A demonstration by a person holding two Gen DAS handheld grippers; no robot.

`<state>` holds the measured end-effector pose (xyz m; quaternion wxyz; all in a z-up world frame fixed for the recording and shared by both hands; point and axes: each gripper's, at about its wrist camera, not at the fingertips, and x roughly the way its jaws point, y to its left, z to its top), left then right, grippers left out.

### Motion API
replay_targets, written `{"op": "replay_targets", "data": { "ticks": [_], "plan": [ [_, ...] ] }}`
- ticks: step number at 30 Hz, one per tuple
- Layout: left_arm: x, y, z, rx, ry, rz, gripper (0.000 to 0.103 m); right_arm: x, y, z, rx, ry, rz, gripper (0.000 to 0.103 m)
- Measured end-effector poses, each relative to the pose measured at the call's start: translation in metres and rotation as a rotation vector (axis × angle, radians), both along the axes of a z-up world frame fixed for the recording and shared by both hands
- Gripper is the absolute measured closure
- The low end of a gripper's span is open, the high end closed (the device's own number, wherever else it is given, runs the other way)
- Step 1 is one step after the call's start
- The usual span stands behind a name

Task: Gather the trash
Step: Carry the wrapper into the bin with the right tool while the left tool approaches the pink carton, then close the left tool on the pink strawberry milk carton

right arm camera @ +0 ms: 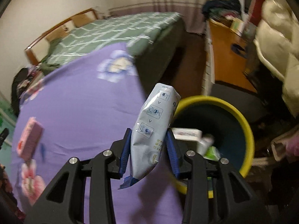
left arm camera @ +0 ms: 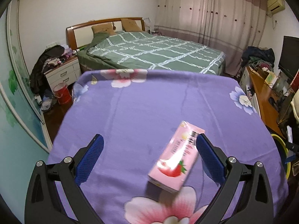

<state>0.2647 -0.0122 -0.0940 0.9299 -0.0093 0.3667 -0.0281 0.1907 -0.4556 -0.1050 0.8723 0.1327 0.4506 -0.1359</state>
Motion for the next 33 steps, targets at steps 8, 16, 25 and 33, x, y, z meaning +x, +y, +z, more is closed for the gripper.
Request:
{"op": "replay_targets", "data": {
  "ticks": [8,16,25,33],
  "plan": [
    [-0.002,-0.026,-0.006,0.024,0.031,-0.042,0.006,-0.015,-0.047,-0.026,0.006,0.042,-0.082,0.062],
    [0.003,-0.03,-0.009,0.025,0.058,-0.051,0.006,-0.022,-0.053,-0.027,0.014,0.021,-0.094,0.051],
    [0.029,-0.04,-0.025,0.063,0.112,-0.103,0.006,-0.018,-0.043,-0.023,0.02,0.008,-0.063,0.047],
    [0.057,-0.048,-0.051,0.099,0.19,-0.152,0.006,-0.015,-0.041,-0.025,0.027,0.013,-0.055,0.046]
  ]
}}
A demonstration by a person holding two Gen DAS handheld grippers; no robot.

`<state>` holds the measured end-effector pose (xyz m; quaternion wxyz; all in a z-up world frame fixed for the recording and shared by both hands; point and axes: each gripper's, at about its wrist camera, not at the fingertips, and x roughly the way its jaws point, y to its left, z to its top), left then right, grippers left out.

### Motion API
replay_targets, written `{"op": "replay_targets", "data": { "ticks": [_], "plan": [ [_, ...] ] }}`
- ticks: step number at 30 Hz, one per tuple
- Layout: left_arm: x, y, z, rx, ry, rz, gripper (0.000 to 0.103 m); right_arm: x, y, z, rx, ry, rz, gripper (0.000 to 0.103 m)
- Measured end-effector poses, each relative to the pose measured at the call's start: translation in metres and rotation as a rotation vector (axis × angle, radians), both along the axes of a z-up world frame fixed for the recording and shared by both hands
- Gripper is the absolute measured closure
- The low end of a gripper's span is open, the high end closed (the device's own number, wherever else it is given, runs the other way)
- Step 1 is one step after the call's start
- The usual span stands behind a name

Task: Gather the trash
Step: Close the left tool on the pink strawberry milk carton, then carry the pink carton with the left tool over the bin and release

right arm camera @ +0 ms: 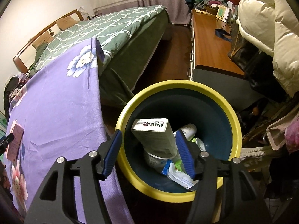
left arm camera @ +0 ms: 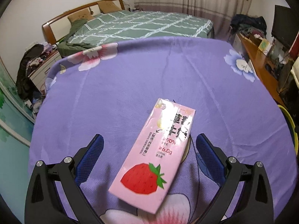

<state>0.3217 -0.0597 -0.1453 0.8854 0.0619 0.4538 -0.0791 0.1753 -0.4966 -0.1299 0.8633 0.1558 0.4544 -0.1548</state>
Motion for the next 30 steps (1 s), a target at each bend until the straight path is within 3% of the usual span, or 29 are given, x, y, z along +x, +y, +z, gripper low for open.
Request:
{"op": "replay_targets", "data": {
  "ticks": [3,5,14,22,30],
  "plan": [
    [0.006,-0.001,-0.009,0.004,0.031,-0.007,0.01,0.0,0.001,-0.001,0.003,0.001,0.003,0.046],
    [0.009,-0.002,-0.014,0.005,0.052,-0.008,0.021,0.0,0.001,-0.002,0.004,0.001,0.006,0.046],
    [0.008,-0.006,-0.019,-0.023,0.097,-0.031,0.051,0.001,0.001,-0.006,0.025,-0.001,0.023,0.046],
    [-0.008,-0.033,-0.002,-0.035,0.069,-0.097,0.052,-0.004,0.002,-0.002,0.006,-0.011,0.051,0.046],
    [-0.032,-0.103,0.033,-0.046,0.011,-0.246,0.052,-0.027,-0.008,0.0,0.006,-0.027,0.056,0.046]
  ]
}}
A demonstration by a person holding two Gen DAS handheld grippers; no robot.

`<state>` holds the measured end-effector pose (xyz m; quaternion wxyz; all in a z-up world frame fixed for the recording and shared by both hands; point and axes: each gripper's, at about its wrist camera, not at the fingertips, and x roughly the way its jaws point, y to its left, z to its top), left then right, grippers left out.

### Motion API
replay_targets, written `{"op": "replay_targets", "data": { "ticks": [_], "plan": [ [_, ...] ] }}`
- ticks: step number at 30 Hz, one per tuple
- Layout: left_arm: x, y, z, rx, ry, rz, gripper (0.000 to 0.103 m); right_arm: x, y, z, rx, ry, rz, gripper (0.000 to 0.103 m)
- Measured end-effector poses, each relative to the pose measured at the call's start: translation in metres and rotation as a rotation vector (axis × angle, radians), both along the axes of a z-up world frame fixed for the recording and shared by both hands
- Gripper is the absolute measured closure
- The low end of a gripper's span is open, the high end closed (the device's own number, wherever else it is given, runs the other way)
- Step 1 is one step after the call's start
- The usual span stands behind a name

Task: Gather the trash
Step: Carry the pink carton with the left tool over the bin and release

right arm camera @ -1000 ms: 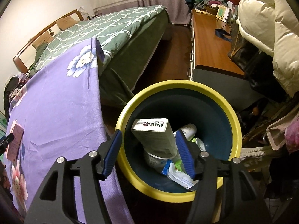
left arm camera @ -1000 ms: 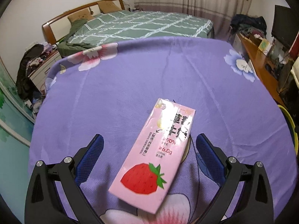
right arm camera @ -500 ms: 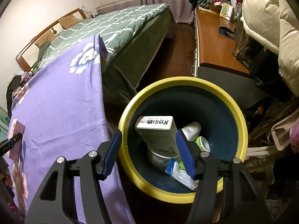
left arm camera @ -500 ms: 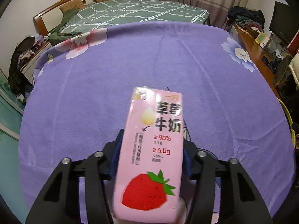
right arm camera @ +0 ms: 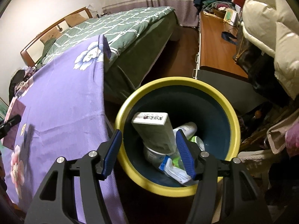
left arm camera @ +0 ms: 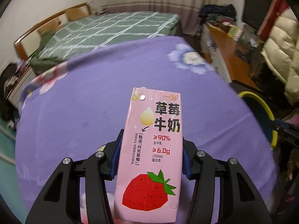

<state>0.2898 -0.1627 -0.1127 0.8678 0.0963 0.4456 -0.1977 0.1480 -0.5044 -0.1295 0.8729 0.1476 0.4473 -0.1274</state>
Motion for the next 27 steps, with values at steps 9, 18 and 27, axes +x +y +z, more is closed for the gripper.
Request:
{"op": "replay_targets", "data": {
  "ticks": [9,18,27],
  "plan": [
    [-0.033,-0.115,0.021,-0.029,-0.024,-0.214,0.052,-0.048,-0.03,0.012,-0.008,-0.036,-0.063,0.046],
    [-0.06,-0.236,0.012,-0.013,0.033,-0.401,0.052,-0.09,-0.063,0.015,0.007,-0.067,-0.138,0.042],
    [-0.077,-0.317,-0.021,0.039,0.09,-0.49,0.052,-0.124,-0.088,0.013,0.018,-0.08,-0.193,0.042]
  ]
}}
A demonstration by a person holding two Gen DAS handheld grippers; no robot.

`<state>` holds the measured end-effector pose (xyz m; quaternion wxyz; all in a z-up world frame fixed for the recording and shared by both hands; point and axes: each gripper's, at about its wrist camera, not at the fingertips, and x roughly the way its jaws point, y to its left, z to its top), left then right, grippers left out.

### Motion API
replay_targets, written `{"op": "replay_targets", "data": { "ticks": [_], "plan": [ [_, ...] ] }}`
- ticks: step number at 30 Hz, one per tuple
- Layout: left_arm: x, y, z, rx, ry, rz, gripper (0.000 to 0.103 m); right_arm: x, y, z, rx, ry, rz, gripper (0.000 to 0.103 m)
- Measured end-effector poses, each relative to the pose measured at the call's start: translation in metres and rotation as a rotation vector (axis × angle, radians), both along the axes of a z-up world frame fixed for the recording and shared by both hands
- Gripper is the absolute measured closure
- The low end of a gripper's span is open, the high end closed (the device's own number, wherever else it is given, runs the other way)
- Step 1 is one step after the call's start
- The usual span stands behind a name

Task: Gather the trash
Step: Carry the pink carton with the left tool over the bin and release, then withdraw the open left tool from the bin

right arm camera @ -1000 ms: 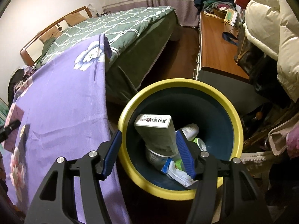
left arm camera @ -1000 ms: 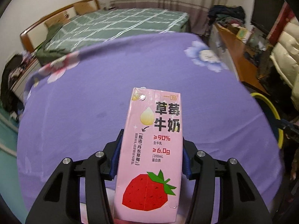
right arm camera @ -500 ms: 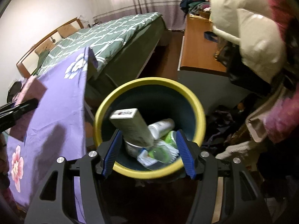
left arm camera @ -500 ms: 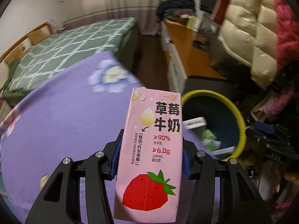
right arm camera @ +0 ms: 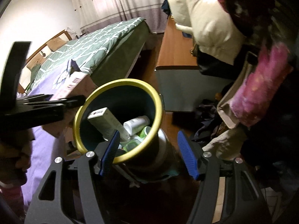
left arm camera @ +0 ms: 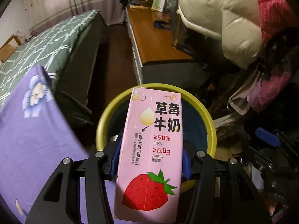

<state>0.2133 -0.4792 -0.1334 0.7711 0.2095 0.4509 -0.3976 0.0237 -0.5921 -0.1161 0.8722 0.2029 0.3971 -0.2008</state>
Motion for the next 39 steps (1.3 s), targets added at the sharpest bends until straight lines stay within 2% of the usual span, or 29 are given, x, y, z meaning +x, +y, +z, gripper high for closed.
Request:
{"op": "replay_targets", "data": {
  "ticks": [7,10,14,19,25,30,34,39],
  "plan": [
    [-0.001,-0.034,-0.024,0.05,0.018,-0.011,0.051,-0.007,-0.008,-0.001,0.008,-0.008,-0.021,0.041],
    [0.001,-0.032,-0.025,0.06,0.001,0.018,0.021,-0.006,-0.003,0.0,0.008,-0.009,-0.013,0.041],
    [0.001,-0.006,-0.009,0.016,-0.009,0.066,0.015,-0.004,0.005,0.002,-0.003,-0.008,0.008,0.04],
    [-0.007,0.062,0.028,-0.066,-0.073,0.162,0.005,0.0,0.023,0.006,-0.011,-0.013,0.048,0.038],
    [-0.03,0.156,0.059,-0.135,-0.139,0.306,0.005,0.01,0.053,0.013,-0.034,-0.021,0.12,0.038],
    [-0.057,0.254,0.082,-0.183,-0.24,0.484,0.005,0.011,0.075,0.027,-0.071,-0.05,0.168,0.038],
    [-0.078,0.327,0.092,-0.266,-0.227,0.62,0.005,0.004,0.097,0.046,-0.135,-0.091,0.194,0.034],
    [-0.114,0.384,0.101,-0.272,-0.313,0.724,0.005,-0.008,0.12,0.068,-0.194,-0.149,0.229,0.032]
  ]
}}
